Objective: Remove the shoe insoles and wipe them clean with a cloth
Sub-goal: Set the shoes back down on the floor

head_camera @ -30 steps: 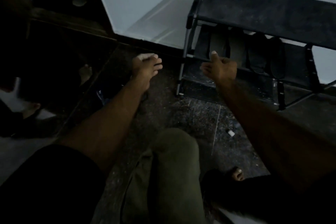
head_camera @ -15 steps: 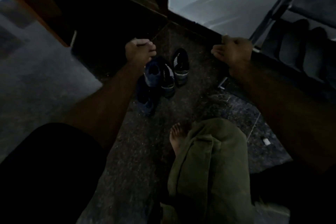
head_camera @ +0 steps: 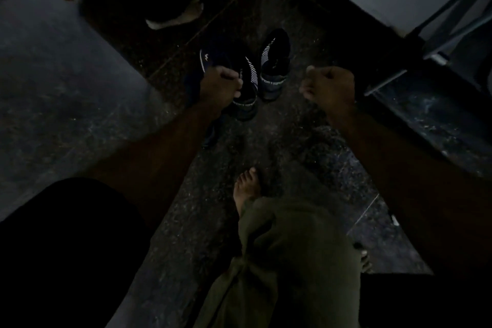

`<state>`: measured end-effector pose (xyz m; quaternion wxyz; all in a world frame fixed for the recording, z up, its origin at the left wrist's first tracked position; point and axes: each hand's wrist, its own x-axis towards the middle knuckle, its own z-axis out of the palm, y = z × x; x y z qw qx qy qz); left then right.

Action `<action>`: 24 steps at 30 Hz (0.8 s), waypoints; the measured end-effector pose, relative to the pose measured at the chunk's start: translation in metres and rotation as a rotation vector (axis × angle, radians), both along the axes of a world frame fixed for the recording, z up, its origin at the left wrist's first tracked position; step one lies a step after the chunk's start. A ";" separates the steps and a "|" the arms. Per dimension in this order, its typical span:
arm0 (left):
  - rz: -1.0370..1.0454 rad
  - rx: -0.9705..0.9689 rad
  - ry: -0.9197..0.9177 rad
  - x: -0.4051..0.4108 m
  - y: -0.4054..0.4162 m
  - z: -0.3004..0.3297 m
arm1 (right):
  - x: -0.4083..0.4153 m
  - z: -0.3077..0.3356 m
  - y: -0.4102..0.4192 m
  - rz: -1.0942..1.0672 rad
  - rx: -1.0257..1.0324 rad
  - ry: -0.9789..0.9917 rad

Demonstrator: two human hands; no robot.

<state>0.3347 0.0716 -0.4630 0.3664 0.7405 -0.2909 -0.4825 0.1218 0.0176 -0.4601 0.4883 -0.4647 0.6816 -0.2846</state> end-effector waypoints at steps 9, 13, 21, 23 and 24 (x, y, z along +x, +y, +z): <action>-0.298 0.063 -0.365 -0.010 -0.049 -0.131 | 0.013 -0.128 -0.066 0.373 -0.021 0.356; -0.407 0.066 -0.499 -0.003 -0.060 -0.165 | 0.026 -0.169 -0.097 0.477 -0.010 0.324; -0.599 0.266 -0.556 0.001 -0.078 -0.223 | 0.042 -0.224 -0.123 0.721 -0.131 0.470; -0.648 0.305 -0.581 -0.002 -0.076 -0.231 | 0.041 -0.232 -0.126 0.829 -0.174 0.570; -0.678 0.323 -0.596 -0.004 -0.075 -0.235 | 0.041 -0.232 -0.125 0.855 -0.202 0.608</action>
